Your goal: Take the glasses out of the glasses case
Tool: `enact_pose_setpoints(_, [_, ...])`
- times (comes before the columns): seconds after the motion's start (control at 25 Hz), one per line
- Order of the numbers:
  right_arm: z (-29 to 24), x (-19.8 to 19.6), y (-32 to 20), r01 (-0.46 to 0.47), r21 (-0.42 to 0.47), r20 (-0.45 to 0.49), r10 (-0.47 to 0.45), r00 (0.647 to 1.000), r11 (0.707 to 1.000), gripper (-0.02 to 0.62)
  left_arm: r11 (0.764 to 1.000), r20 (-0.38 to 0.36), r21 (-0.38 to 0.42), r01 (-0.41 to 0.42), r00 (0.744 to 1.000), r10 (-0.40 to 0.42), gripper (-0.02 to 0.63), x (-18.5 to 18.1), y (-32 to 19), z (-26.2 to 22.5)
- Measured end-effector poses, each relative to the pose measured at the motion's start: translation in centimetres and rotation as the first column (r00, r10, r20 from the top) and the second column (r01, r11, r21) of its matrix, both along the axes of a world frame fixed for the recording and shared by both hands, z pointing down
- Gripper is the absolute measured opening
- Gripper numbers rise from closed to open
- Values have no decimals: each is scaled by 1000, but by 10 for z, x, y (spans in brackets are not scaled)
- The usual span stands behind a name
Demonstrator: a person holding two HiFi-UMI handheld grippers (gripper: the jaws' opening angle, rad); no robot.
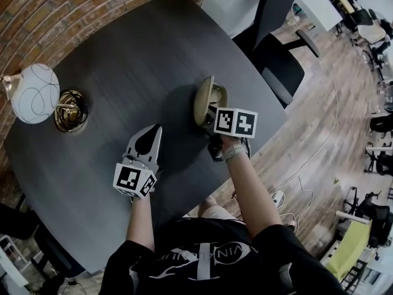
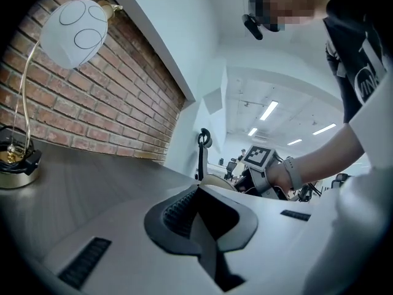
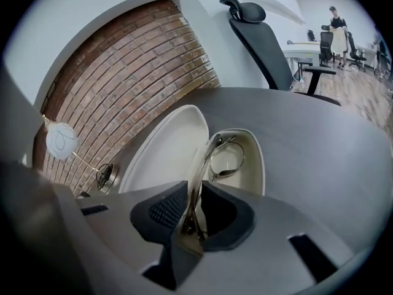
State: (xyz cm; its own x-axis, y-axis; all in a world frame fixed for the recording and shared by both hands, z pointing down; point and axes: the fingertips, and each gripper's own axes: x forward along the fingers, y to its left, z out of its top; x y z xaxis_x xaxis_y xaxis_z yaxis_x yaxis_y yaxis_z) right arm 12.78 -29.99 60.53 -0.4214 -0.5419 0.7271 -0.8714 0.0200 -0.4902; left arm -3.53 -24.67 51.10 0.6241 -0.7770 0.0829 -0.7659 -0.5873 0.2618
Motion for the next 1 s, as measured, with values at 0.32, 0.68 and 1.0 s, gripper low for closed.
enact_pose_setpoints(0.32, [-3,7,0,-34,16,64,33,997,999,47,999,23,-4,37,999,-37,12,1,-2,-3])
enact_pose_setpoints(0.68, [-15,12,3,-112,38,186,103,977,993,37,999,30,4,48,998,-48,12,10,2,-10])
enact_pose_setpoints(1.0, [-32,4,2,-101,70,244,81,966,992,38,998,38,16,67,997,-68,12,8,5,-19])
